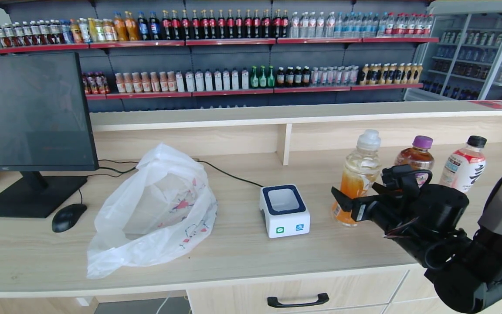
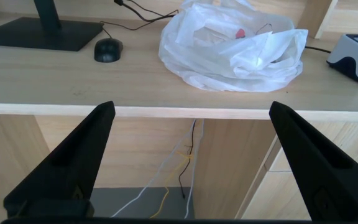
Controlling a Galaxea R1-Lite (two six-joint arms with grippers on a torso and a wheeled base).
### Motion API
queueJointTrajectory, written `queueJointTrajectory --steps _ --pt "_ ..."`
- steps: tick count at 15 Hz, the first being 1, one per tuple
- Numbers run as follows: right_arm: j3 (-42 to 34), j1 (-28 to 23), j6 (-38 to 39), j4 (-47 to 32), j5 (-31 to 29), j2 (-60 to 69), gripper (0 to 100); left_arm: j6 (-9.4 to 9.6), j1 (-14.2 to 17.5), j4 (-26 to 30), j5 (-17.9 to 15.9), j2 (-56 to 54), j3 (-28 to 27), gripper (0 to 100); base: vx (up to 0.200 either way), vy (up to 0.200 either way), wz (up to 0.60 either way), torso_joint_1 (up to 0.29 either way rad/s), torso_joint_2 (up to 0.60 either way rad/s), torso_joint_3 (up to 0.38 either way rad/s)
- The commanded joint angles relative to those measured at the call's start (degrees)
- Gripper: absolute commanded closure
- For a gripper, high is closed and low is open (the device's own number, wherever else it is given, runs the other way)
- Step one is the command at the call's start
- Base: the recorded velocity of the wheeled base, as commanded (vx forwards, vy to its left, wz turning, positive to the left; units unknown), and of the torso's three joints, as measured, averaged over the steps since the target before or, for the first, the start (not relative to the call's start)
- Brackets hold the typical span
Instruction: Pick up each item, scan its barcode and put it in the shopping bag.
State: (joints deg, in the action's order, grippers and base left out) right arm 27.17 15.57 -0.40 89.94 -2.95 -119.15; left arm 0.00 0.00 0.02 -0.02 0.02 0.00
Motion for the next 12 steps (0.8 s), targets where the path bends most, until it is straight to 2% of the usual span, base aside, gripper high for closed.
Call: queueJointTrajectory --steps 1,8,12 --pt "0.69 -1.24 -0.21 0.06 0.05 -0.56 0 0.00 0.00 0.06 0.02 -0.02 0.00 0 0.000 0.000 0.00 0.000 0.00 0.000" --pt "2.27 -1.94 -0.30 0.06 0.05 -1.52 0 0.00 0.00 0.06 0.02 -0.02 0.00 0 0.000 0.000 0.00 0.000 0.00 0.000" --pt "3.50 -0.45 -0.30 0.06 0.05 -1.61 0 0.00 0.00 -0.02 0.02 -0.02 0.00 0 0.000 0.000 0.00 0.000 0.00 0.000"
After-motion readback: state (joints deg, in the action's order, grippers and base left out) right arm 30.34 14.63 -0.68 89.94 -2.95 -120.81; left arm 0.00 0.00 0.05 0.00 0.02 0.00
